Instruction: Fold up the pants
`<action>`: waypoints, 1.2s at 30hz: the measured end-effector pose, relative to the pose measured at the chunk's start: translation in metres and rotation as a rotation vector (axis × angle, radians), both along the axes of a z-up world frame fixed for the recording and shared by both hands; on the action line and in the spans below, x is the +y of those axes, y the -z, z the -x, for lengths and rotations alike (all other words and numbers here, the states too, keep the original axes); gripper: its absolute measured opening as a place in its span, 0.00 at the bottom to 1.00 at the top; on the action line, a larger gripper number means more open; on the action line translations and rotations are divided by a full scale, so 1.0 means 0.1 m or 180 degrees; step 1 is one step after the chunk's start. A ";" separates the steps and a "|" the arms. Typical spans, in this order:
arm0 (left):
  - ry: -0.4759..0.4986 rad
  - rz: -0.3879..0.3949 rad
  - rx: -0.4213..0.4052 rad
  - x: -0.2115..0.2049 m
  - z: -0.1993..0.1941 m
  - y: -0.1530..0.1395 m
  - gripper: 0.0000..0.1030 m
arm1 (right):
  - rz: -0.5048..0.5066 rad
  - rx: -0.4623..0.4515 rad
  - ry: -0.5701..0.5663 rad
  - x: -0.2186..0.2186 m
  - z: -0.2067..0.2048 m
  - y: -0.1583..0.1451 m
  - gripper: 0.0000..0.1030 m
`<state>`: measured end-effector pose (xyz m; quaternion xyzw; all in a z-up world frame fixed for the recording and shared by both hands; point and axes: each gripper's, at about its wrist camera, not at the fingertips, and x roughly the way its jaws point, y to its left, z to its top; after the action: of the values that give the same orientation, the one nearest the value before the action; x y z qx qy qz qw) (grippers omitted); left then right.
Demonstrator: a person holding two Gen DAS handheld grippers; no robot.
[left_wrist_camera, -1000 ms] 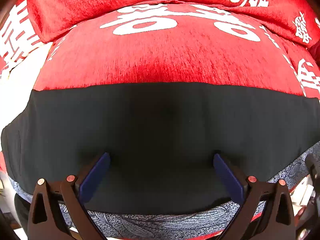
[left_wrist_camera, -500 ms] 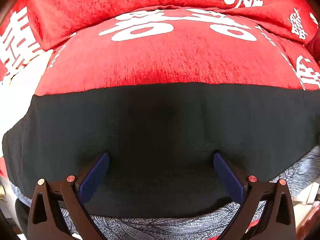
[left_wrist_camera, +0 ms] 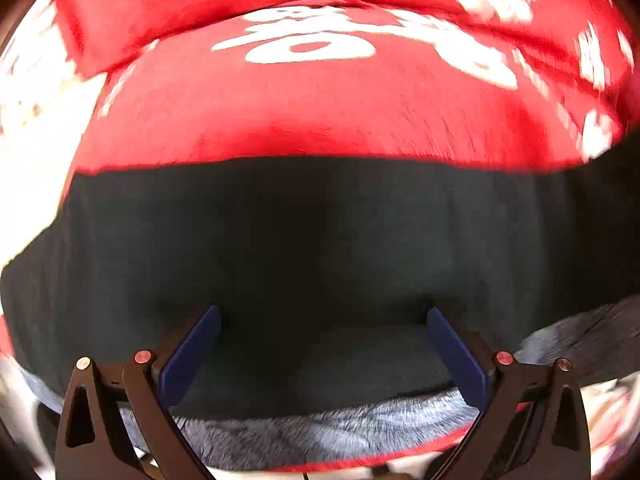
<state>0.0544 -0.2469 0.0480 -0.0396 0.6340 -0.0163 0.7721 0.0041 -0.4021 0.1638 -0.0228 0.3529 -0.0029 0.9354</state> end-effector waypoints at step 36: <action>-0.0542 0.0559 -0.0607 1.98 0.43 -0.44 1.00 | 0.1333 0.0133 -0.1881 2.45 0.62 0.91 0.79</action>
<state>0.0111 -0.0493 0.0919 -0.1589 0.5483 -0.0098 0.8210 -0.0577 -0.1569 0.0726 -0.3150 0.3419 0.1959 0.8634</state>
